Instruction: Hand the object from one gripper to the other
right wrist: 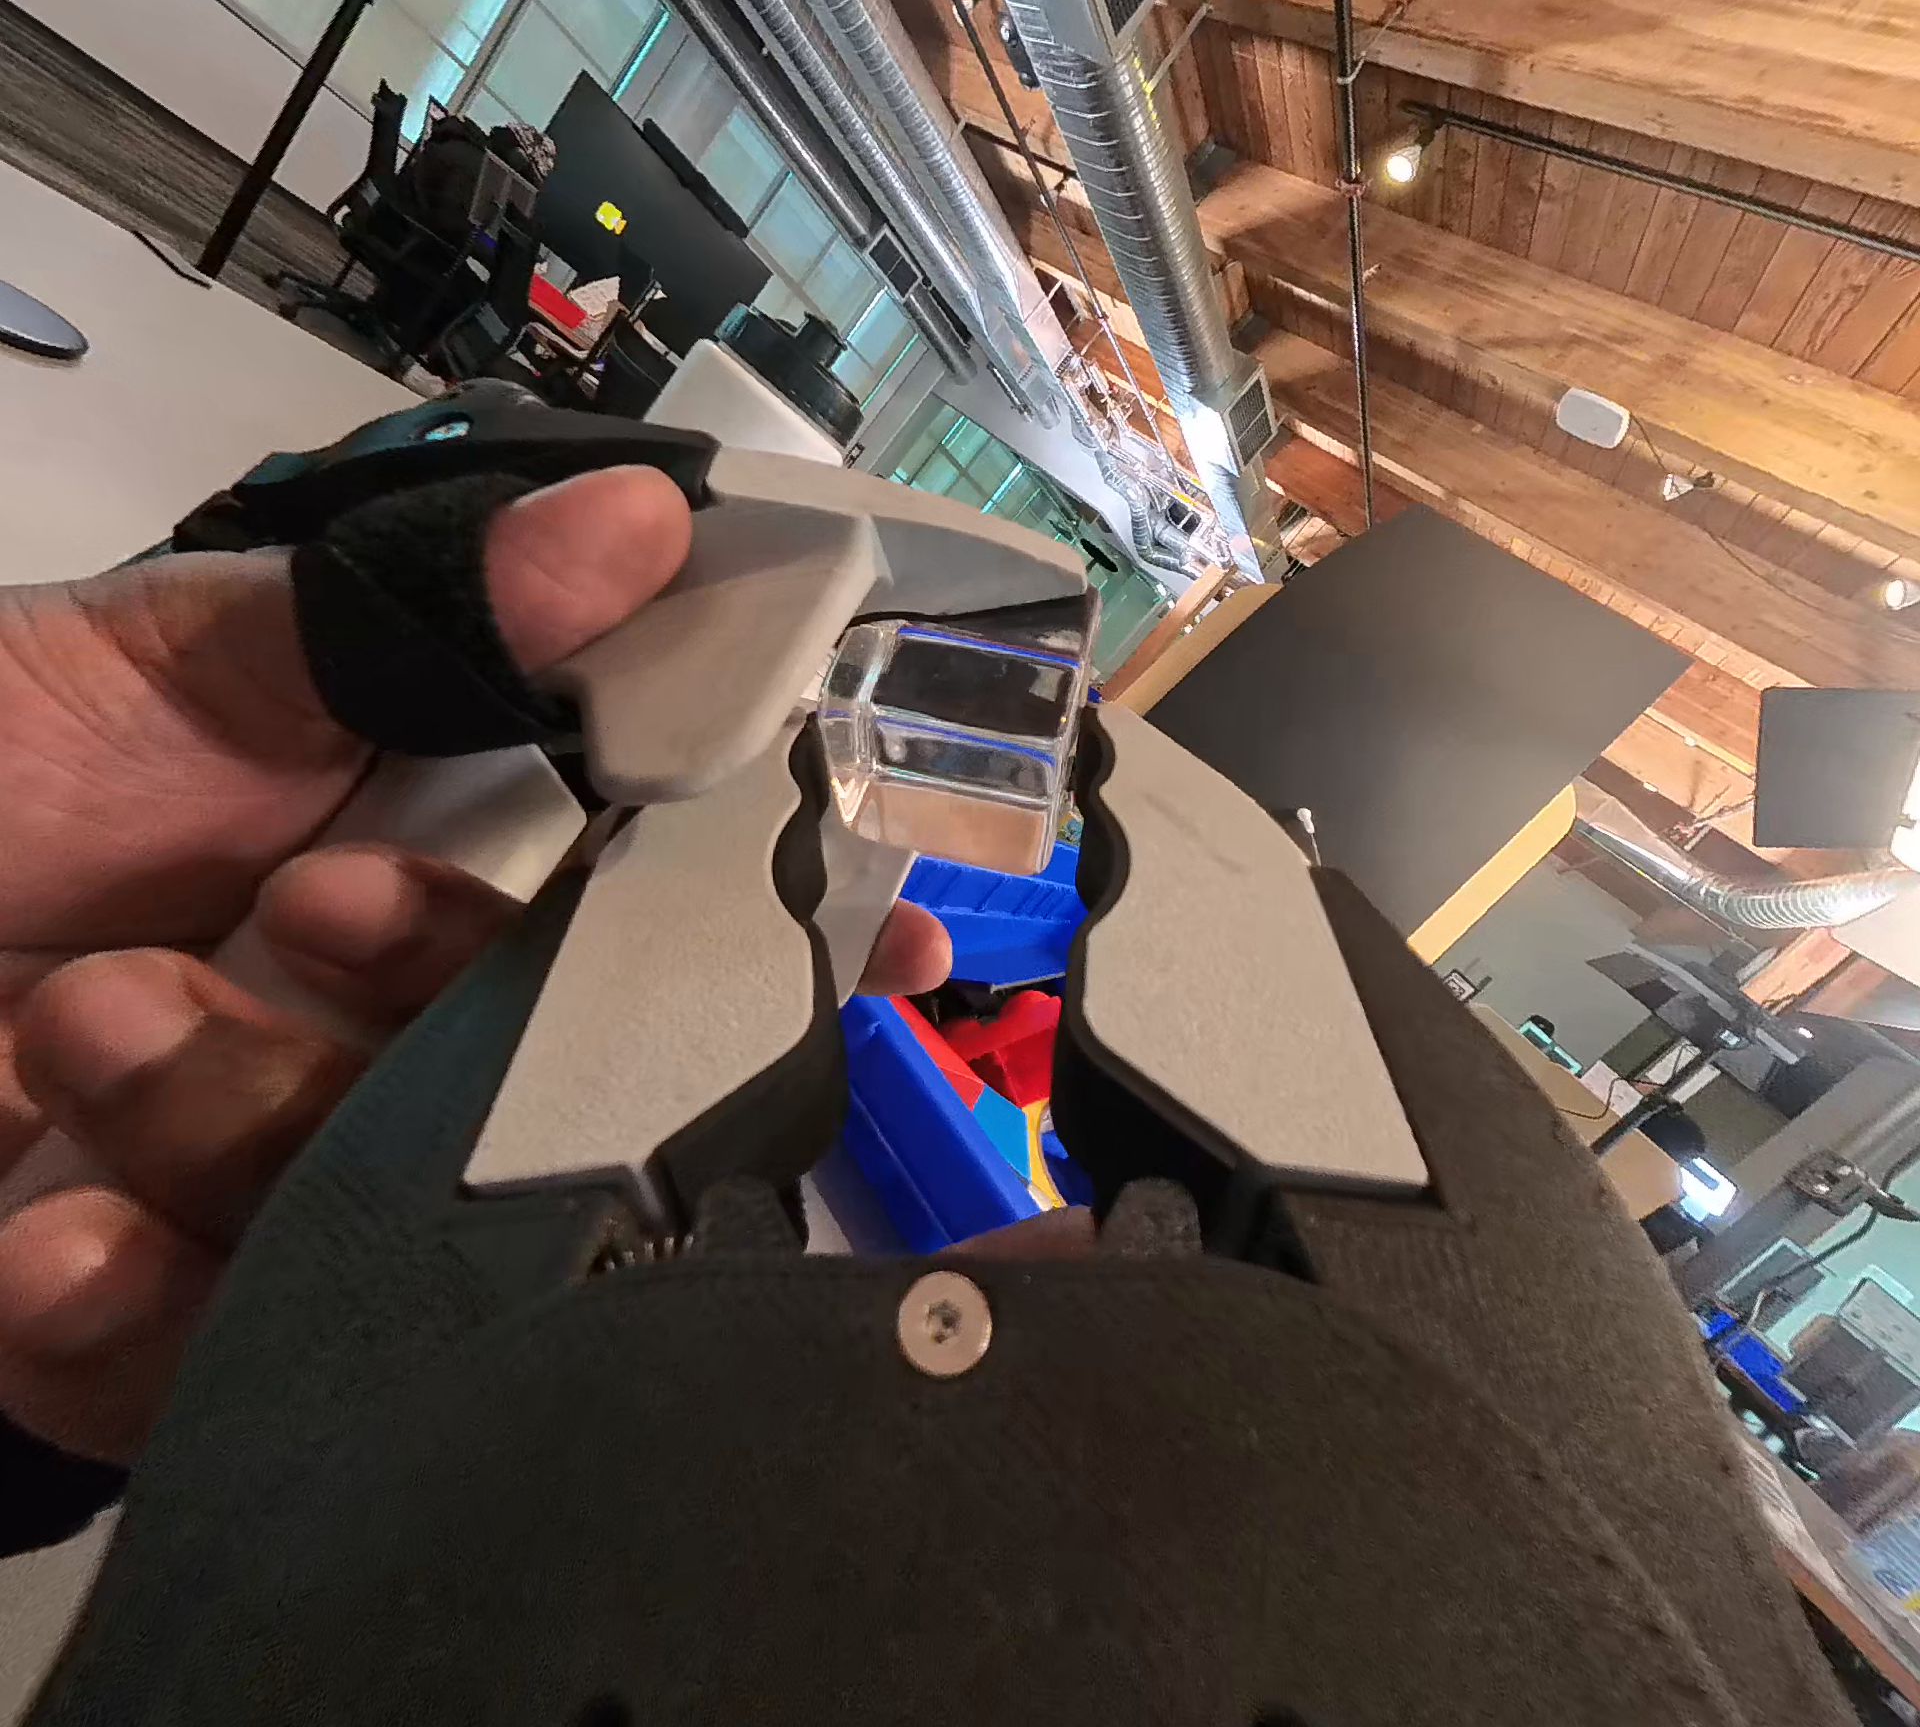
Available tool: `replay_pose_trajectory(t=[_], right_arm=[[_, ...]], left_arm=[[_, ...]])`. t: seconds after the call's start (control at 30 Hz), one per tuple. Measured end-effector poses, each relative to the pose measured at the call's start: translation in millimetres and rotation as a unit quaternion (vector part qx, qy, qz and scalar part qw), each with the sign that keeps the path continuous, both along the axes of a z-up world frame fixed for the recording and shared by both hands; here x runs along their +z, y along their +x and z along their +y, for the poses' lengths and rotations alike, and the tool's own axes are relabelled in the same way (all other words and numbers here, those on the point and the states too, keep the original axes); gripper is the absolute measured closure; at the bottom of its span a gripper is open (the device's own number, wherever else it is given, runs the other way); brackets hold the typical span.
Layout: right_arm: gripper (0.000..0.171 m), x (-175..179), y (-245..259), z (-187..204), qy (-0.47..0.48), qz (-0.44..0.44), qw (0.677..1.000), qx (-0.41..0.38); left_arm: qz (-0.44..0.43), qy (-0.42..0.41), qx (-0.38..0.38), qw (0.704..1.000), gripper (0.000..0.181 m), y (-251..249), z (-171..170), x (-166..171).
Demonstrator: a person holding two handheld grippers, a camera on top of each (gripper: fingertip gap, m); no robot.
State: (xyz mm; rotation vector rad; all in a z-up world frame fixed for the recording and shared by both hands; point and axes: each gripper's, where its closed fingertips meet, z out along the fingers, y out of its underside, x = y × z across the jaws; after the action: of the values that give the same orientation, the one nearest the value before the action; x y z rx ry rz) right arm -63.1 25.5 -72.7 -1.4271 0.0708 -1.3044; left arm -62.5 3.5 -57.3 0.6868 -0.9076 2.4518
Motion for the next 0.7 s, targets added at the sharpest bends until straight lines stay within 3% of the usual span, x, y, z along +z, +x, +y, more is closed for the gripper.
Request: replay_pose_trajectory(t=[0.53, 0.7], right_arm=[[0.125, 8.2, -6.6, -0.5, 0.018, 0.008, 0.999, 0.039], [0.125, 9.3, -6.6, -4.2, 0.058, 0.072, 0.991, 0.095]], left_arm=[[-0.062, 0.067, 0.003, 0.996, 0.126, -14.2, 0.4, 5.0], [-0.147, 0.135, 0.064, 0.978, 0.121, -11.8, 13.2, 10.0]])
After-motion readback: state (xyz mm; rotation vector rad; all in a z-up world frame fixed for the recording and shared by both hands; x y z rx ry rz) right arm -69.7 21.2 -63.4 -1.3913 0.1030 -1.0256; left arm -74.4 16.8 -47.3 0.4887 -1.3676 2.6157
